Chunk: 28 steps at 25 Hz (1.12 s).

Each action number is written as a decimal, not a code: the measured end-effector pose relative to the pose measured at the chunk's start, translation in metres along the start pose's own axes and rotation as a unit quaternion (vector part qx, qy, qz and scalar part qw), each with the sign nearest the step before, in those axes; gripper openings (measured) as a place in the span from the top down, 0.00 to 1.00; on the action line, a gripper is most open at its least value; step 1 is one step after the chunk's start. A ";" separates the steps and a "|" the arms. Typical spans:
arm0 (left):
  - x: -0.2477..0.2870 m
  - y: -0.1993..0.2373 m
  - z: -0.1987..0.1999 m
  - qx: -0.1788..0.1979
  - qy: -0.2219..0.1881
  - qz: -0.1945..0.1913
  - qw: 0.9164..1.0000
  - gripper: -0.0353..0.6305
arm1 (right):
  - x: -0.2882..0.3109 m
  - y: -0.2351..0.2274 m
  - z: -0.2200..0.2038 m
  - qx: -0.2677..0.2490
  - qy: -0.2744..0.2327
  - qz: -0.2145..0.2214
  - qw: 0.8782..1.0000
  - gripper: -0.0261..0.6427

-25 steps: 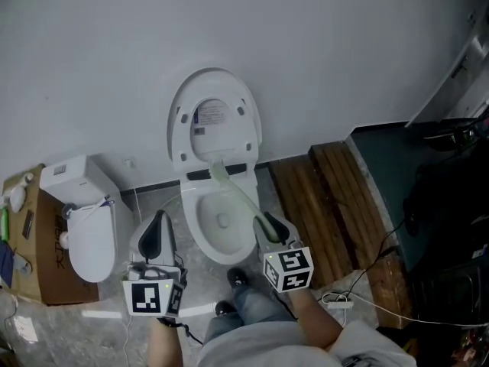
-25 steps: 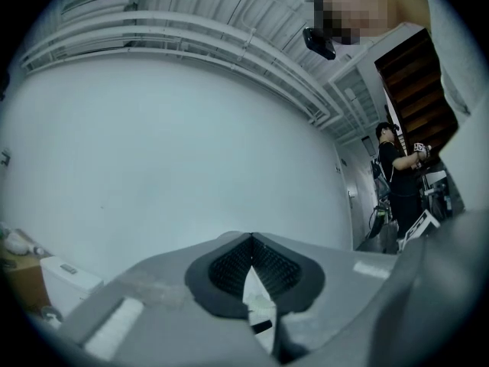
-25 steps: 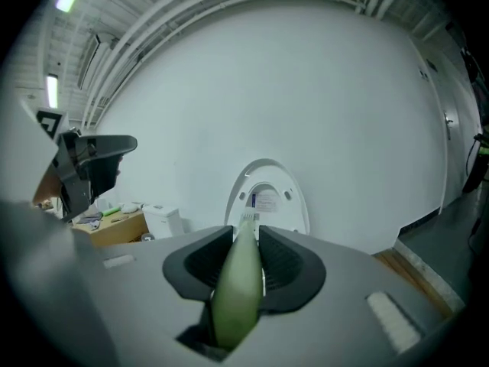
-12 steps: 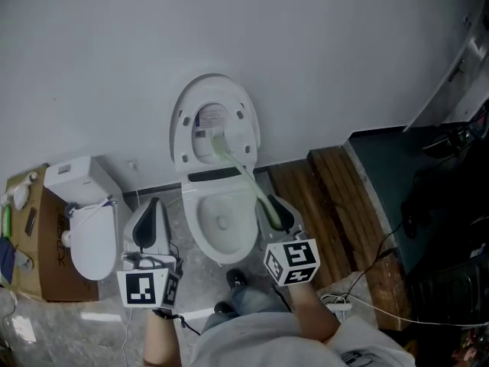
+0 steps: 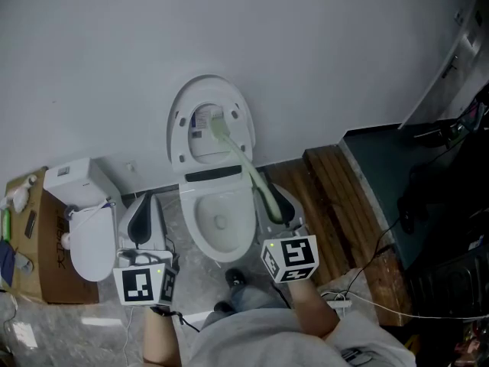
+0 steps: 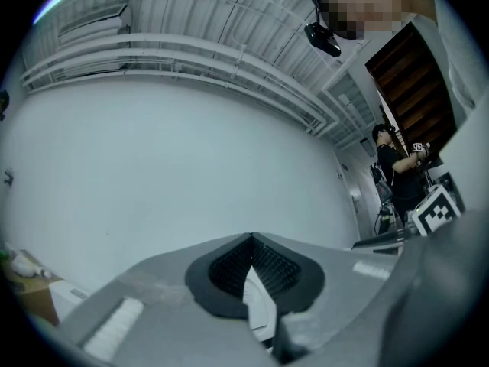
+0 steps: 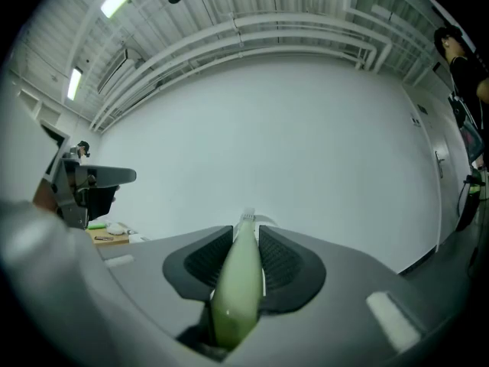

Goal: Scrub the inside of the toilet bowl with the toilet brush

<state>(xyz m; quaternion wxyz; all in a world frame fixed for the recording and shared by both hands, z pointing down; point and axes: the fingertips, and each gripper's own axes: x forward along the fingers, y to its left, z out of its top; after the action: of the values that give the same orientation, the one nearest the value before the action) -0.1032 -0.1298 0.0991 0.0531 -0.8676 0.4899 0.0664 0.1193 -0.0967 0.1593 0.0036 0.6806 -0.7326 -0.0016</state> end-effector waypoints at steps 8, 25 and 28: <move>-0.009 -0.002 0.002 0.001 0.001 0.002 1.000 0.94 | -0.014 0.003 0.025 -0.024 -0.032 -0.013 0.999 0.81; -0.033 -0.008 0.006 0.000 -0.004 -0.009 1.000 0.94 | -0.047 0.002 0.048 -0.022 -0.072 -0.047 0.996 0.81; -0.037 -0.011 0.006 0.000 -0.006 -0.011 1.000 0.94 | -0.051 0.003 0.047 -0.020 -0.072 -0.049 0.996 0.81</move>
<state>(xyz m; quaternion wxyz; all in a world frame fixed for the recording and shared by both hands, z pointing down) -0.1135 -0.0921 0.1001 0.0569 -0.8727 0.4797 0.0712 0.1196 -0.0455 0.1122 -0.0358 0.7137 -0.6964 -0.0655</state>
